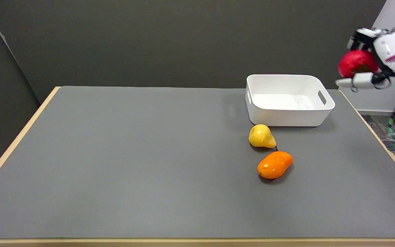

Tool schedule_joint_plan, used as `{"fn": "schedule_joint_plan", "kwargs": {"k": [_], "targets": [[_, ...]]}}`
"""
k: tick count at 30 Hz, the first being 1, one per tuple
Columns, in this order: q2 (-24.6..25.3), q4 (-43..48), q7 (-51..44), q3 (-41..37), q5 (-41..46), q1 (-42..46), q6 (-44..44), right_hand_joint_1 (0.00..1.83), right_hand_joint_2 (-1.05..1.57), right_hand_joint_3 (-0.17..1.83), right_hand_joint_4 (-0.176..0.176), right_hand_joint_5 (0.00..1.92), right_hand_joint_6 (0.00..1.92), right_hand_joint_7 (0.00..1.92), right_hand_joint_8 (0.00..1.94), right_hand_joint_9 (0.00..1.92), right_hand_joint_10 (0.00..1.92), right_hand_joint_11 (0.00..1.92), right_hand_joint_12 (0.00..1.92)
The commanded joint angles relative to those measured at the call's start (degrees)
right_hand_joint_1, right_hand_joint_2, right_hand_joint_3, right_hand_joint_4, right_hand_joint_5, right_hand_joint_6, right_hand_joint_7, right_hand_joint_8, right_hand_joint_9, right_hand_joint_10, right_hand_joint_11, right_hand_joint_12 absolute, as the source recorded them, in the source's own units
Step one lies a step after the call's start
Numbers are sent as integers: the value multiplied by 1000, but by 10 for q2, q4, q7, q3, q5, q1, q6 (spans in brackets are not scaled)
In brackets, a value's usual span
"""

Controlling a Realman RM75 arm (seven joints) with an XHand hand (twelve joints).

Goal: Place tomato into white box.

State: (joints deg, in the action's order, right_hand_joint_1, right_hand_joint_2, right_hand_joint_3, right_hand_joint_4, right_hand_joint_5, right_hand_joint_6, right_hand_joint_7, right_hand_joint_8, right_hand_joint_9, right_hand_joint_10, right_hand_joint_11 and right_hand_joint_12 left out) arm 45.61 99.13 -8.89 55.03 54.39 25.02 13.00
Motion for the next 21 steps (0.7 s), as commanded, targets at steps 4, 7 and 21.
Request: {"fn": "schedule_joint_plan", "kwargs": {"k": [4, 7, 21], "targets": [[-27, -306, 4, 396, -8, -462, 68, 1336, 1057, 369, -132, 598, 1613, 799, 1299, 798, 1480, 865, 1707], [-15, -361, 4, 434, -9, -507, 56, 1336, 1062, 357, -134, 597, 1610, 801, 1294, 799, 1477, 866, 1702], [2, -508, 2, 508, -12, -609, -19, 1334, 1068, 352, -131, 593, 1611, 795, 1301, 790, 1495, 855, 1692]]}}
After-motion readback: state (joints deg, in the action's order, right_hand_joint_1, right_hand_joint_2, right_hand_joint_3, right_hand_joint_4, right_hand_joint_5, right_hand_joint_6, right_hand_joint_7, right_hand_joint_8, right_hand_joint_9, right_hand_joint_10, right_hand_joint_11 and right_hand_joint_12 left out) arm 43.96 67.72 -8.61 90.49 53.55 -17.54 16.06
